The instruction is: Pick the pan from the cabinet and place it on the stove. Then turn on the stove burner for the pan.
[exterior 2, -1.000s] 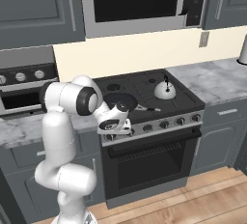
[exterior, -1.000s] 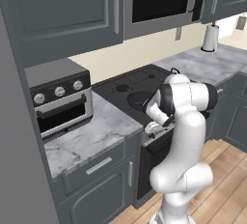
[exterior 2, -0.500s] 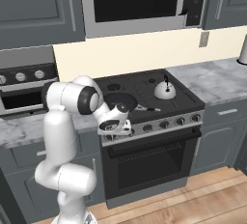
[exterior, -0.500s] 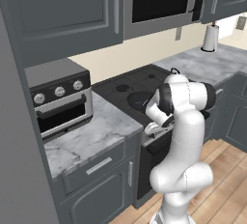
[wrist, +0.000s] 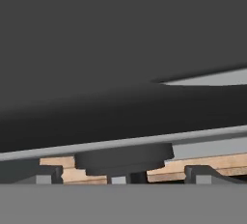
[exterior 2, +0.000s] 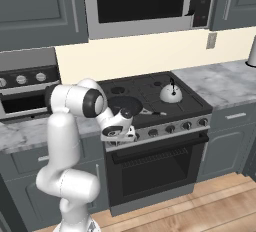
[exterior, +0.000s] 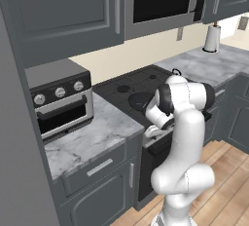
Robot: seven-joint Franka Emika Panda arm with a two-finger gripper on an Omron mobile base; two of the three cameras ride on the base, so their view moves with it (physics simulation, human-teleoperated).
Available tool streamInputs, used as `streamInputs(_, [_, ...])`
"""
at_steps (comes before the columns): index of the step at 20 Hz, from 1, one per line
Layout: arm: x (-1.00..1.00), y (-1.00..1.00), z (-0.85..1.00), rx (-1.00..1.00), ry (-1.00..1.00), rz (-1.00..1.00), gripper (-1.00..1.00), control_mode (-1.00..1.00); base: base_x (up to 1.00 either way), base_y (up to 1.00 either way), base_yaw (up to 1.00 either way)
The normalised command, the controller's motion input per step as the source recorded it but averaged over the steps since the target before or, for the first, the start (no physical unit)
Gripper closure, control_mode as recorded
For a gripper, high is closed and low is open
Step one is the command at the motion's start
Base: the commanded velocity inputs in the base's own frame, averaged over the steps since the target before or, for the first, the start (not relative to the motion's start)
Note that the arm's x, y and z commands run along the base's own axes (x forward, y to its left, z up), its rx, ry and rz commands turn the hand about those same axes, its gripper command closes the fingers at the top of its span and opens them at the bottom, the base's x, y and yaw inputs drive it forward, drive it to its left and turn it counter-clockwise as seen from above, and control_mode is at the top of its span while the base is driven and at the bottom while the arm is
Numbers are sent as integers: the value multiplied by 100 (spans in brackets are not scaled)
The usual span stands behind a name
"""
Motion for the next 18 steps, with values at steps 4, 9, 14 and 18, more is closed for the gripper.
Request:
streamInputs(4, [0,4,-14,0,1,0,100,-100,0,0,0])
streamInputs(9, [0,5,-5,0,0,0,100,-100,0,0,0])
streamInputs(14, [0,0,0,0,0,0,100,-100,0,0,0])
streamInputs(18, [0,0,0,0,0,0,100,-100,0,0,0])
